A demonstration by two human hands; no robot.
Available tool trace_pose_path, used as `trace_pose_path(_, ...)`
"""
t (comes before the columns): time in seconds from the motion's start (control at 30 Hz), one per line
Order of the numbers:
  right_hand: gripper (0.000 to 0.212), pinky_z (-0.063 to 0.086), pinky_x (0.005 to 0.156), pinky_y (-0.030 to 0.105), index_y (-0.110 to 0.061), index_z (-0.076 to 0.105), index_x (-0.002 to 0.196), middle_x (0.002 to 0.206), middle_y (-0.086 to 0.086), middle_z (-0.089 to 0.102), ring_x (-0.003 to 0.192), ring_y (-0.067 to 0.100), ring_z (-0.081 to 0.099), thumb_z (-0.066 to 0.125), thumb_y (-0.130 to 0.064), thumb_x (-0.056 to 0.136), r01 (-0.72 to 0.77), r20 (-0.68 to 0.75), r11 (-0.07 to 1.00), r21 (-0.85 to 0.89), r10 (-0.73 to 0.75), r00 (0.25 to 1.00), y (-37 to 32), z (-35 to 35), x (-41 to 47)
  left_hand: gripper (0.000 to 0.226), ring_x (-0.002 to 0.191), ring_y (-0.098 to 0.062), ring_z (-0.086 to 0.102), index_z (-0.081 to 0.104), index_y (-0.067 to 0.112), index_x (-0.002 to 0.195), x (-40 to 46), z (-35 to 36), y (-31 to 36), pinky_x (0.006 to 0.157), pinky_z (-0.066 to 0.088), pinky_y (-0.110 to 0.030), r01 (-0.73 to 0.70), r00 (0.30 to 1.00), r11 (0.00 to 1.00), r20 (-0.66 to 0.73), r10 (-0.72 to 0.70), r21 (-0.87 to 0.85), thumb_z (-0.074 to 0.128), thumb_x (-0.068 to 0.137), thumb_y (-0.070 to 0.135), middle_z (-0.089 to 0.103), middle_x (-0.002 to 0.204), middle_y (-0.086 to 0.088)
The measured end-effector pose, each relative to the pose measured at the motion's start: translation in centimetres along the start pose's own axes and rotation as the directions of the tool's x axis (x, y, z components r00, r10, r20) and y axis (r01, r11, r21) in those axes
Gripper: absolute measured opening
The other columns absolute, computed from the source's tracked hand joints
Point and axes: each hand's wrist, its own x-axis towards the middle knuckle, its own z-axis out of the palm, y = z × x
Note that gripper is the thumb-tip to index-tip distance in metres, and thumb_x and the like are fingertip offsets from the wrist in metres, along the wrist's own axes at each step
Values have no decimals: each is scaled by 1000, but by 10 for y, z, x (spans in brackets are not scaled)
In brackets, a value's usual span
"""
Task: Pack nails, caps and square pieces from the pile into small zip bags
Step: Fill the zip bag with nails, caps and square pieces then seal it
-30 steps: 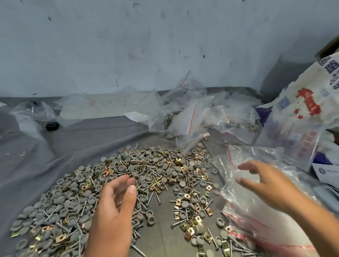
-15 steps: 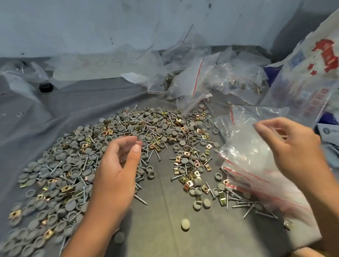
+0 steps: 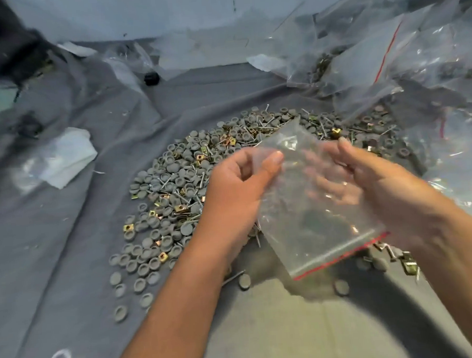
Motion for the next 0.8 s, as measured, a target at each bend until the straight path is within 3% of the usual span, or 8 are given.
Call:
trace_pose_path(0.1, 57, 61, 86, 39, -18, 69, 123, 125, 6, 71, 107, 24, 72, 73, -52, 78, -55, 129, 992, -115, 70, 989, 8, -8, 1, 14, 76, -15, 70, 67, 10, 92, 4, -5, 0, 68, 58, -32, -6, 988, 998, -157, -4, -64, 64, 97, 23, 74, 84, -2)
trace_pose_path(0.17, 62, 61, 81, 35, -17, 71, 121, 125, 10, 71, 110, 29, 71, 91, -37, 66, -58, 179, 983, -172, 90, 980, 14, -10, 1, 22, 80, -18, 71, 65, 5, 97, 6, -10, -2, 71, 60, -38, -9, 966, 994, -256, -19, -107, 63, 98, 27, 75, 88, -4)
trace_pose_path(0.27, 62, 61, 76, 31, -10, 63, 126, 118, 14, 73, 103, 27, 74, 82, -13, 67, -32, 140, 975, -219, 64, 988, 23, -10, 6, 17, 82, -23, 70, 67, 17, 95, 12, -15, -4, 77, 61, -49, 13, 933, 988, -353, -66, -152, 61, 99, 32, 74, 93, -14)
trace_pose_path(0.5, 53, 60, 73, 25, -7, 61, 127, 110, 18, 74, 94, 23, 75, 72, -2, 75, 12, 130, 988, -155, 8, 992, 24, 2, 19, 20, 74, -12, 63, 58, 14, 98, 27, -15, -13, 73, 54, -35, 22, 838, 986, -535, -108, -164, 50, 104, 31, 65, 84, 1)
trace_pose_path(0.57, 52, 60, 70, 25, -6, 61, 125, 104, 17, 76, 89, 22, 75, 71, -3, 74, 55, 71, 987, -153, -44, 996, 25, 6, 22, 26, 85, -6, 62, 53, 14, 116, 30, -14, -13, 79, 50, -30, 60, 830, 997, -551, -82, -58, 49, 103, 37, 63, 103, 3)
trace_pose_path(0.63, 51, 60, 67, 24, -6, 60, 123, 98, 14, 77, 83, 20, 75, 72, -6, 73, 118, 0, 986, -118, -119, 993, 27, 9, 24, 52, 121, -6, 51, 39, 20, 140, 27, -14, -14, 100, 43, -32, 111, 834, 966, -550, 38, 234, 51, 99, 49, 49, 138, 3)
trace_pose_path(0.73, 50, 60, 66, 25, -9, 60, 121, 96, 11, 78, 83, 19, 76, 74, -9, 73, 183, -79, 981, -66, -188, 979, 29, 12, 26, 59, 143, -17, 28, 44, 25, 141, 16, -15, -7, 118, 23, -47, -34, 819, 640, -346, 458, 768, 53, 93, 59, 35, 152, 2)
trace_pose_path(0.8, 50, 60, 67, 26, -10, 60, 120, 96, 12, 78, 83, 19, 76, 75, -11, 73, 211, -105, 976, -46, -215, 971, 32, 14, 27, 55, 138, -15, 34, 55, 28, 132, 10, -15, -2, 116, 19, -43, -170, 837, 439, -105, 537, 882, 56, 89, 63, 44, 146, 5)
